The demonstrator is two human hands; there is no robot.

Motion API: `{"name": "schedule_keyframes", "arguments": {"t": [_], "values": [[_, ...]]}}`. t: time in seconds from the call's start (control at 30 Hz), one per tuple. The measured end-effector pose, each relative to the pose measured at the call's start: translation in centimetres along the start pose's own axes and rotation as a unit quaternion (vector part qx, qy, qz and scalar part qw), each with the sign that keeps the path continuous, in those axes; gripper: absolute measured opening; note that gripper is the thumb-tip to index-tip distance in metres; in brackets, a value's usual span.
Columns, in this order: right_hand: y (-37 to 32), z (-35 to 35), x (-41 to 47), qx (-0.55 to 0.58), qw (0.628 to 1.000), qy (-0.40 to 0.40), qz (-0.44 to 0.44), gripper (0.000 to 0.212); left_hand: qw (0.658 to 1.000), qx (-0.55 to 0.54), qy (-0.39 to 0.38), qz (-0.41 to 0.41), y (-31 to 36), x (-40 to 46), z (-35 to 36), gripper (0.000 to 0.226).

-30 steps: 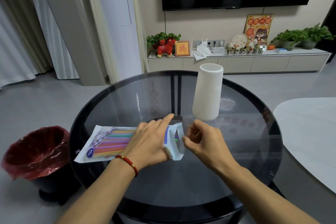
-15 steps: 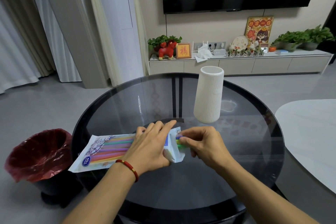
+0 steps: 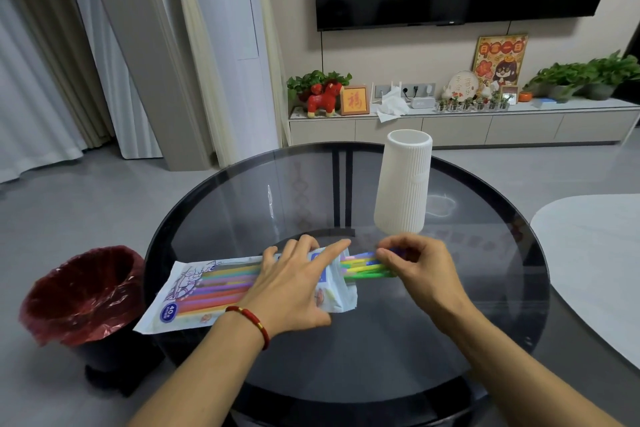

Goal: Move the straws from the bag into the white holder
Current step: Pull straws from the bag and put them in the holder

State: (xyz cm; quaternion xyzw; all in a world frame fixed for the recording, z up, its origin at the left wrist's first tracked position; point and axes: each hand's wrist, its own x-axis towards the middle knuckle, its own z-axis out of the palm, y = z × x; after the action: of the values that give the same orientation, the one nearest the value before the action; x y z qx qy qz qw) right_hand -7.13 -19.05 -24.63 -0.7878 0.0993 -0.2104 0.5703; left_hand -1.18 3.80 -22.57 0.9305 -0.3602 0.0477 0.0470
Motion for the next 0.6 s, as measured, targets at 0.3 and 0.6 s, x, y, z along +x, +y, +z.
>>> {"name": "schedule_keyframes", "arguments": {"t": [0.3, 0.6], "values": [[-0.7, -0.7, -0.5, 0.082, 0.995, -0.048, 0.04, 0.007, 0.996, -0.069, -0.004, -0.058, 1.6, 0.5, 0.2, 0.061], [0.3, -4.5, 0.5, 0.281, 0.955, -0.003, 0.092, 0.013, 0.995, -0.057, -0.032, -0.081, 1.3, 0.7, 0.4, 0.042]]}}
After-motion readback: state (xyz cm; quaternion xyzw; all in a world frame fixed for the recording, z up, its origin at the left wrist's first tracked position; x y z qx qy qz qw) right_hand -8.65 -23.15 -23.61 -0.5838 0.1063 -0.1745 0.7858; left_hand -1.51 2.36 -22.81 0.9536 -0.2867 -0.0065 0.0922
